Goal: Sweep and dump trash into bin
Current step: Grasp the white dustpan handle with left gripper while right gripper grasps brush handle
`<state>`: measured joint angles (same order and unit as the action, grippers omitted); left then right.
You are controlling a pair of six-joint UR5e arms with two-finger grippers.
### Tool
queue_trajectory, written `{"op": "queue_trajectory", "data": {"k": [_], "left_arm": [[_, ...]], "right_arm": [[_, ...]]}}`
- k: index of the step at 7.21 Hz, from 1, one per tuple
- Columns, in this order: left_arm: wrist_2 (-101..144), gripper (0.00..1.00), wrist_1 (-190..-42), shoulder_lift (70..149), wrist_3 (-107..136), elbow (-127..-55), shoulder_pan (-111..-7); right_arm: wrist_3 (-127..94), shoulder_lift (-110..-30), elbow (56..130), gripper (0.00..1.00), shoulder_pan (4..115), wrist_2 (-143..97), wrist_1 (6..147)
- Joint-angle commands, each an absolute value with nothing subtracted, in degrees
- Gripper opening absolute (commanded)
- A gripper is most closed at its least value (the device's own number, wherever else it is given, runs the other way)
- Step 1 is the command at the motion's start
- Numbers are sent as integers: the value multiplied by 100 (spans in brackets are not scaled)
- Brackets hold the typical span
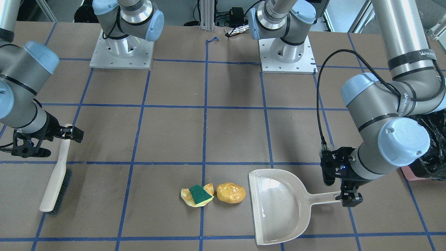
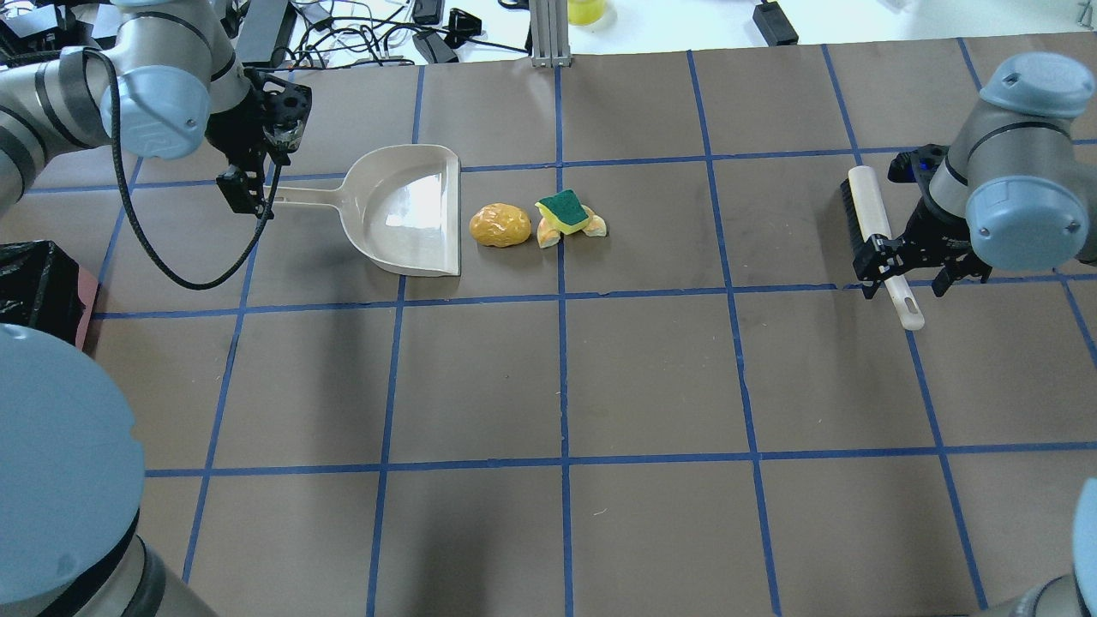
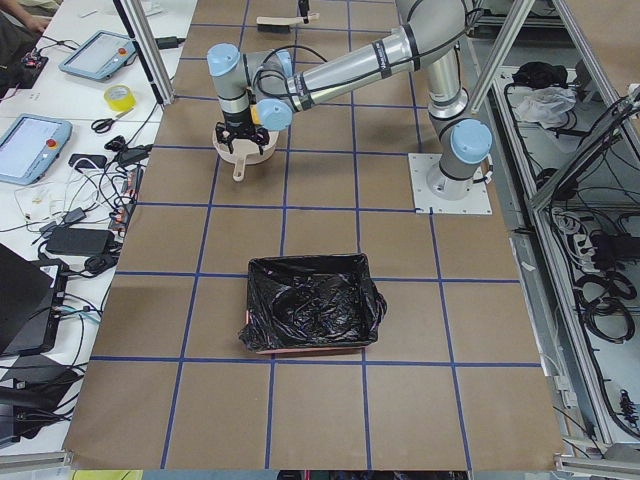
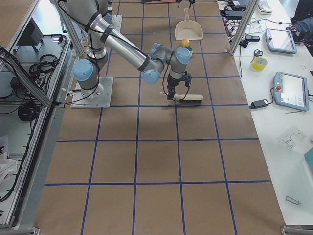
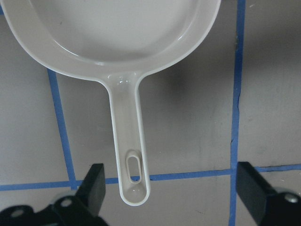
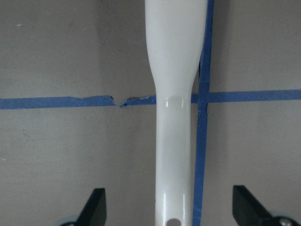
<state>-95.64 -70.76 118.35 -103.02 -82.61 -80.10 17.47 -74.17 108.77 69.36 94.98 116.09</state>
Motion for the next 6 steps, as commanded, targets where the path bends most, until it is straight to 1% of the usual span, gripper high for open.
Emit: {"op": "queue_trajectory", "data": {"k": [1, 3, 4, 6], "left_arm": [[-9606, 99, -6979, 12180, -10248, -8016, -8016], [-9606, 98, -6813, 12348, -10178, -7954, -8007], [-9606, 98, -6803, 12383, -10160, -7919, -8007], [-9571, 98, -6794, 12428, -10020, -7928, -8007]], "right_arm": [[1644, -7365, 10881, 85, 6935, 9553, 11558], [1556, -7339, 10881, 72, 6935, 9571, 11426], [1556, -7339, 10881, 60, 6935, 9571, 11382], [1538, -7348, 10872, 34, 6935, 9571, 11338]]}}
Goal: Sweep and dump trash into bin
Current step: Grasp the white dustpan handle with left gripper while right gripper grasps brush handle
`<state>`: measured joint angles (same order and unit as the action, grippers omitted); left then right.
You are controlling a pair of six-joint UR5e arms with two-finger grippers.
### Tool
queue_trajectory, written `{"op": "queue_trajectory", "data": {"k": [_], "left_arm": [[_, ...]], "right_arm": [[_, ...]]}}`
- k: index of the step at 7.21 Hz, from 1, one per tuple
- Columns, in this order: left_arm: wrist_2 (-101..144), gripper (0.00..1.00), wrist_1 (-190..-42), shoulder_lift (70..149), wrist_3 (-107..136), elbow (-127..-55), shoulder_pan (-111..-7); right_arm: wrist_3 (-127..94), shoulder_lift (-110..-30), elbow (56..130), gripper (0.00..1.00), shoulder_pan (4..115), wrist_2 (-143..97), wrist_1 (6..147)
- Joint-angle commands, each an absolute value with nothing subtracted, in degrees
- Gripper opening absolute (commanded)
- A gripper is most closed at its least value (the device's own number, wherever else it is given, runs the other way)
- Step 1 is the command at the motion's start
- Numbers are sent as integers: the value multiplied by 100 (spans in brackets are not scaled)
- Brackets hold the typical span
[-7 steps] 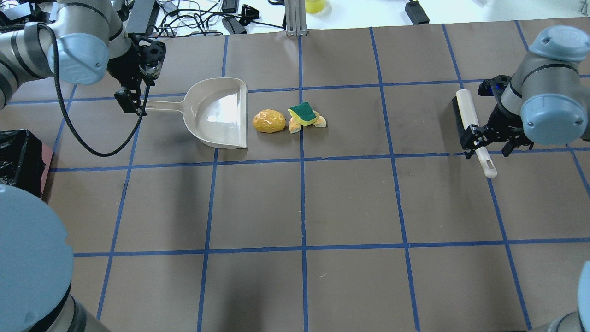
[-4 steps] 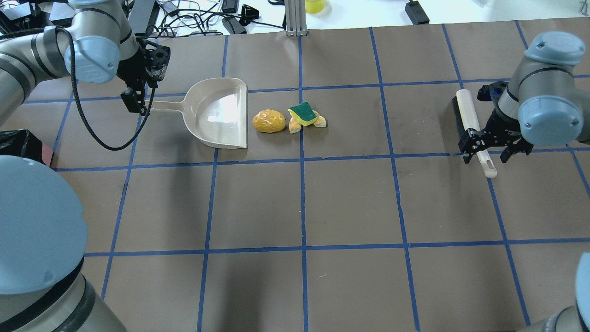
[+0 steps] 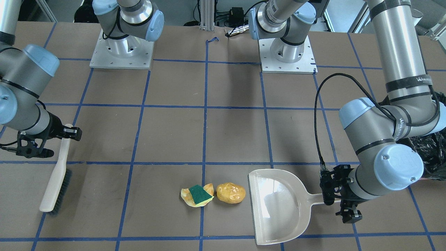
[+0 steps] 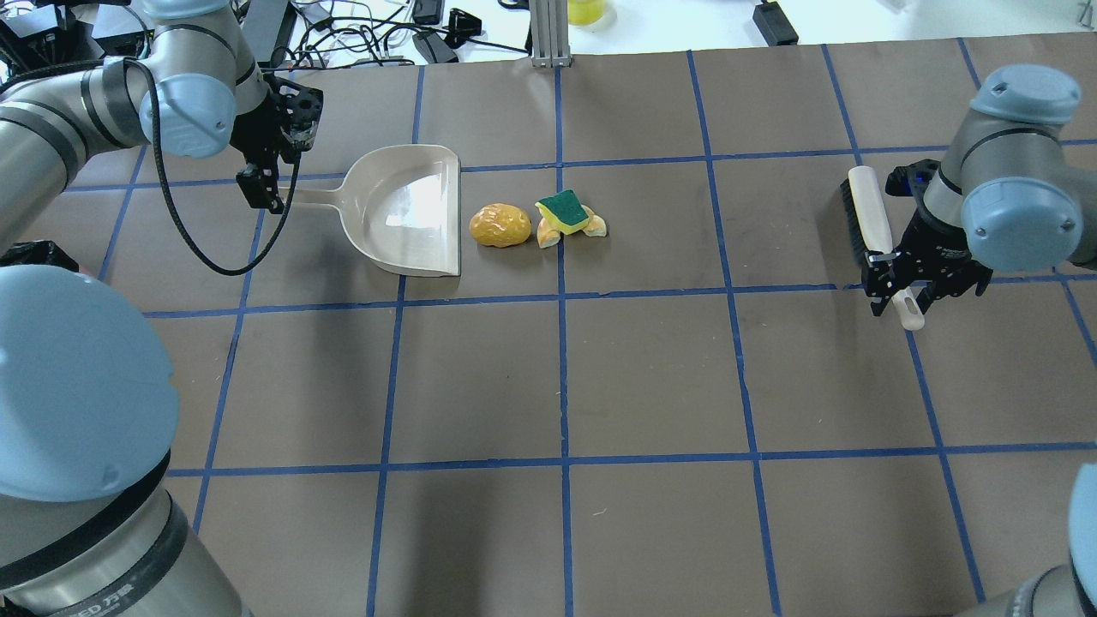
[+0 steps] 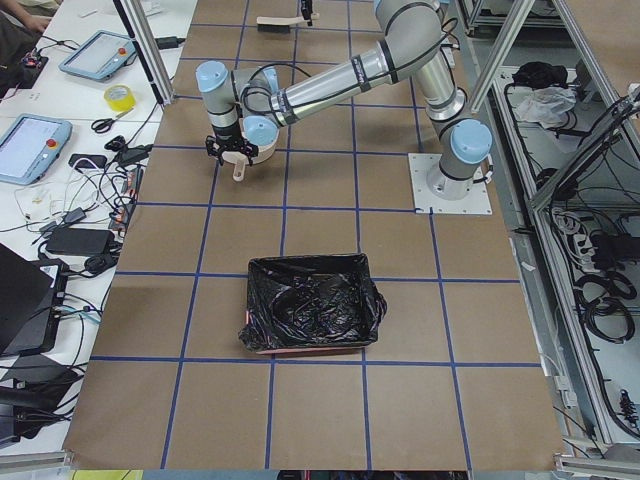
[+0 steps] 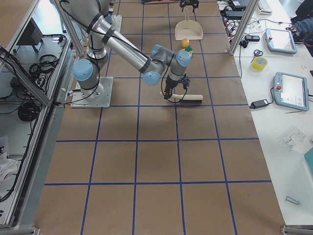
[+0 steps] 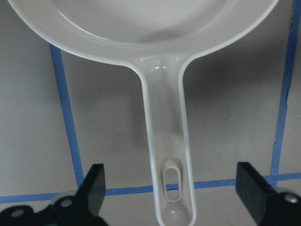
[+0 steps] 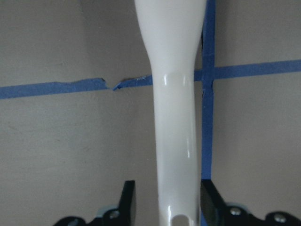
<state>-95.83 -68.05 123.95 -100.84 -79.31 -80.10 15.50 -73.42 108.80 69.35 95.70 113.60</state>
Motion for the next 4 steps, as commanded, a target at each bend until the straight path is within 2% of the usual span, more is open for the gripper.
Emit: {"op": "queue_trajectory", "data": {"k": [1, 2, 4], "left_arm": [[-9571, 98, -6794, 12463, -10011, -7945, -8007], [-9571, 98, -6777, 12472, -10002, -7998, -8007], [-9563, 98, -6653, 12516, -10002, -7998, -8007]], "right_arm": [[1503, -7356, 10872, 27, 6935, 9571, 11329], [1503, -7365, 10863, 19, 6935, 9571, 11320], [1451, -7409, 10802, 14, 6935, 9580, 11294]]}}
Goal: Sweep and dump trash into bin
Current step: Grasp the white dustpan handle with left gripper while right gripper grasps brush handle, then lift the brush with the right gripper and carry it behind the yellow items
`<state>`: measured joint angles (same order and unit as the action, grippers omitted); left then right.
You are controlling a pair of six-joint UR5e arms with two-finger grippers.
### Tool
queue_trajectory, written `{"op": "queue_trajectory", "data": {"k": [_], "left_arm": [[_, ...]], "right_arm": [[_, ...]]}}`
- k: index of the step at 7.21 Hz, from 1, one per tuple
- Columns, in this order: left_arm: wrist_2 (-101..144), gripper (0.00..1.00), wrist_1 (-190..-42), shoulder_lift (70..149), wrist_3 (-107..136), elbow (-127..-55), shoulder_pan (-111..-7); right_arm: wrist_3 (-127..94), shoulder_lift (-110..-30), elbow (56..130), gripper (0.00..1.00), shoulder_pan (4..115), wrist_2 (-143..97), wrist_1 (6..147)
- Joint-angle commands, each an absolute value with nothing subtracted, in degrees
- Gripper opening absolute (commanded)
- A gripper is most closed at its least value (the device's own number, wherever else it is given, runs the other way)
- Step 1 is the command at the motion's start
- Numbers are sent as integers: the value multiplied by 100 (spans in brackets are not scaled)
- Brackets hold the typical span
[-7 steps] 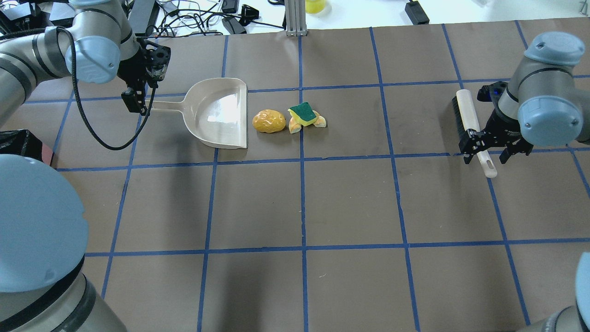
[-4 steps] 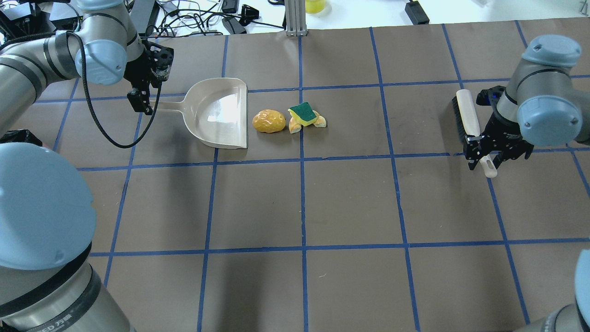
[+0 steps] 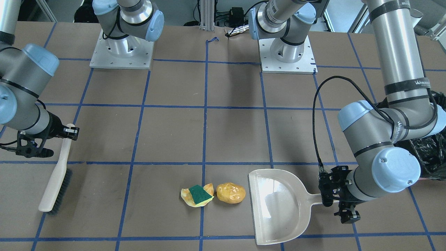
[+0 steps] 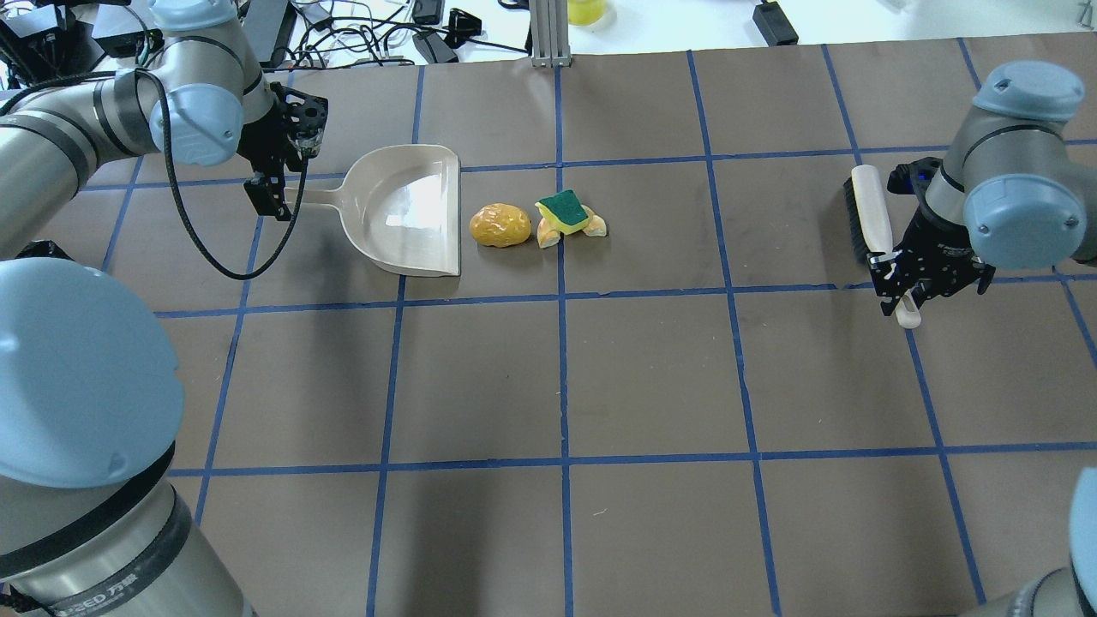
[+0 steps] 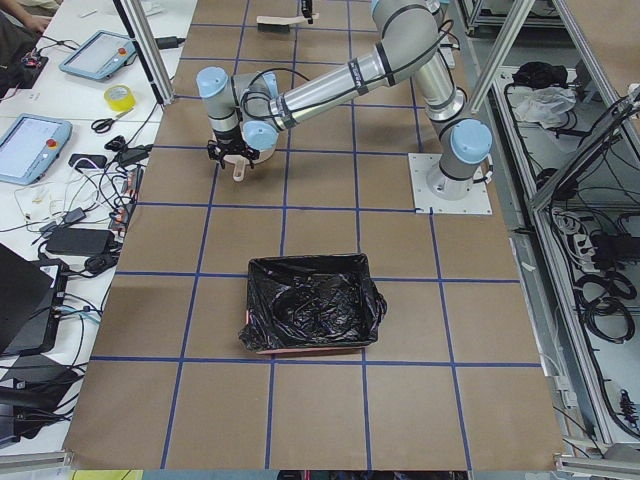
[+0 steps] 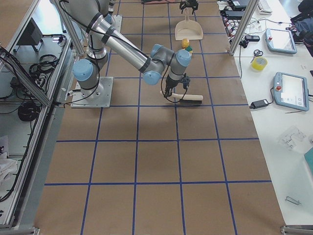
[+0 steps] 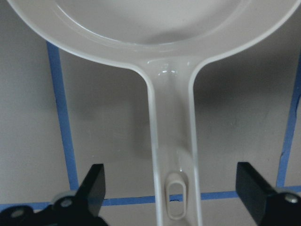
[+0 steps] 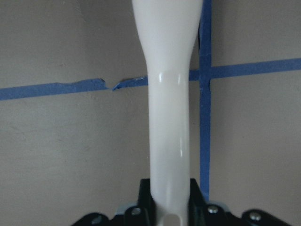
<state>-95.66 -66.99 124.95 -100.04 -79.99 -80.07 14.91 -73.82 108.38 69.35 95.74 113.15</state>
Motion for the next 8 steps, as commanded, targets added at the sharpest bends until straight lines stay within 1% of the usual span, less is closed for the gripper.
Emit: {"op": "queue_trajectory", "data": {"k": [1, 2, 3, 4, 5, 6, 7, 8], "left_arm": [[-9563, 98, -6653, 12516, -9993, -7989, -8007], [-9563, 98, -6653, 12516, -9993, -7998, -8007], [-9563, 98, -6653, 12516, -9993, -7998, -8007], [-9563, 98, -6653, 12516, -9993, -7998, -8007], [-9563, 98, -6653, 12516, -9984, -7998, -8007], [-9554, 98, -6653, 12516, -9993, -7998, -8007], [-9562, 98, -6653, 12516, -9993, -7998, -8007], [-9563, 95, -6653, 12516, -9993, -8015, -8007]], "right_arm": [[1224, -7496, 10741, 11, 6978, 9589, 11259], [1204, -7645, 10740, 11, 7083, 9606, 11146], [1169, -7725, 10697, 11, 7389, 9798, 11040], [777, -7734, 10627, 9, 7861, 10087, 10952], [391, -7717, 10469, 7, 8345, 10159, 10777], [143, -7682, 10198, 0, 8802, 10169, 10349], [-173, -7569, 9891, 0, 9207, 10169, 10110], [-506, -7411, 9644, 0, 9568, 10169, 9890]]}}
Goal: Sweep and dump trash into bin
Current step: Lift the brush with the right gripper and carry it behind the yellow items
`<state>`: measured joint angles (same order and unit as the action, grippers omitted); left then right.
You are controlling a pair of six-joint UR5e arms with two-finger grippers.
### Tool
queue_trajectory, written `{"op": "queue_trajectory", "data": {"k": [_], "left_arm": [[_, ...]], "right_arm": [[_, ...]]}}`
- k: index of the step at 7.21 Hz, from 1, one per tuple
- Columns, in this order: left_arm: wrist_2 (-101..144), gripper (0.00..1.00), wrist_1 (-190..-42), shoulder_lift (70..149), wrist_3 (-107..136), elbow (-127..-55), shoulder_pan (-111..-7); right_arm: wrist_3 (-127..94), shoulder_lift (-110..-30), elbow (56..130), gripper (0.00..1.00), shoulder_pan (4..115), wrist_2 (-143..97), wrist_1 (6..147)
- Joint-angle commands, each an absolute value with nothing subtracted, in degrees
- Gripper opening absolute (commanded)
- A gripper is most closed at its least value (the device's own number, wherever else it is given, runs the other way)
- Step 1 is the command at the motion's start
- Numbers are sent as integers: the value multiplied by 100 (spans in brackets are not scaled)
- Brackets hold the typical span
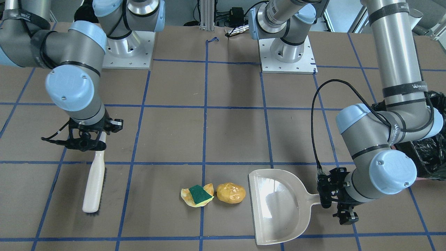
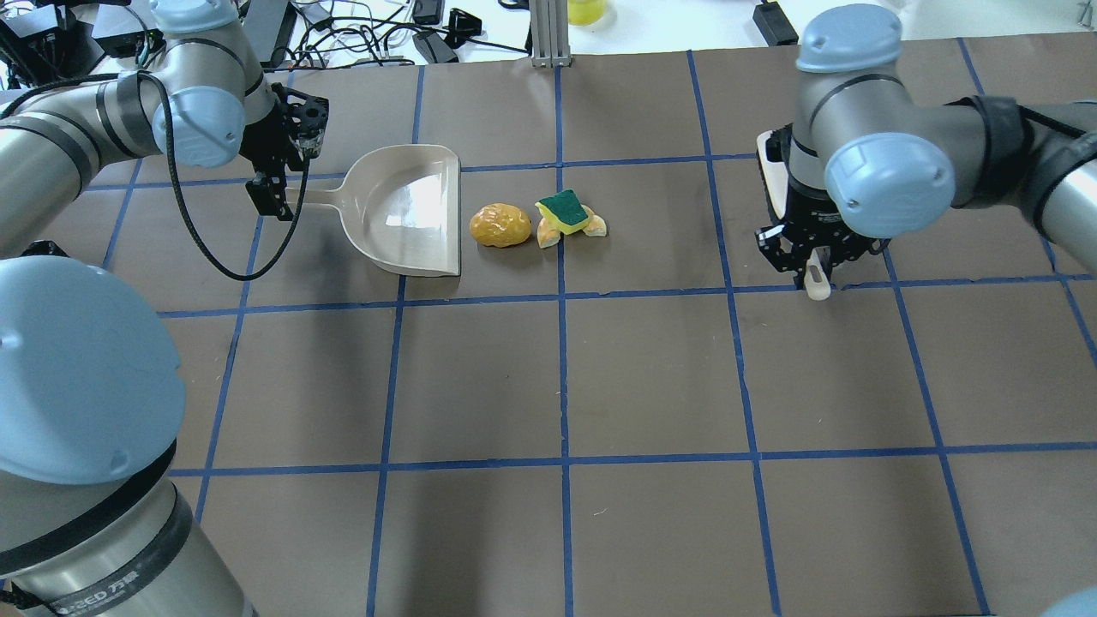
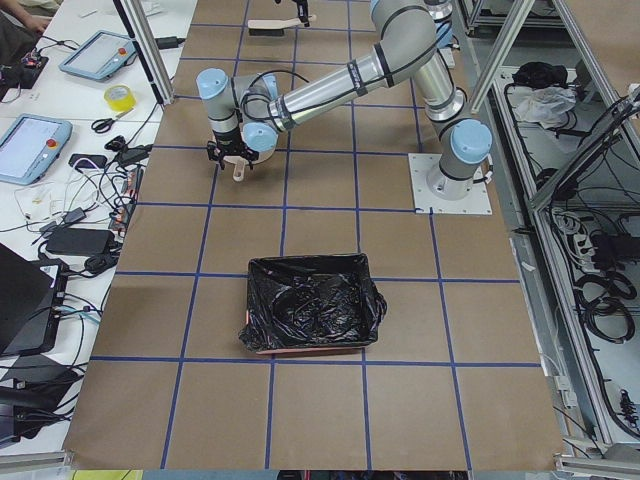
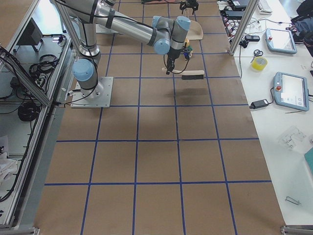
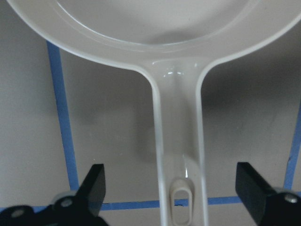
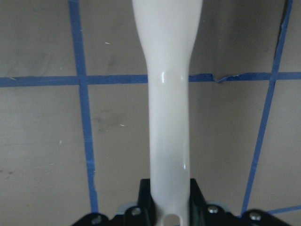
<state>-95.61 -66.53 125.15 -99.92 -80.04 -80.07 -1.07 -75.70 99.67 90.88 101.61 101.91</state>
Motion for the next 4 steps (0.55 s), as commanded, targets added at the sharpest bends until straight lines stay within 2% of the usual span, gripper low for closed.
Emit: {"op": "queue_trajectory", "data": {"k": [1, 4], "left_arm": [[-9563, 88, -6653, 12516, -9984, -8016, -7998], [-9554, 52, -6653, 12516, -9993, -7998, -7998]], "right_arm": [[-823, -7235, 9502, 0, 9998, 10178, 9714], [-2061, -6830, 9299, 0, 10685, 10073, 9703]]}}
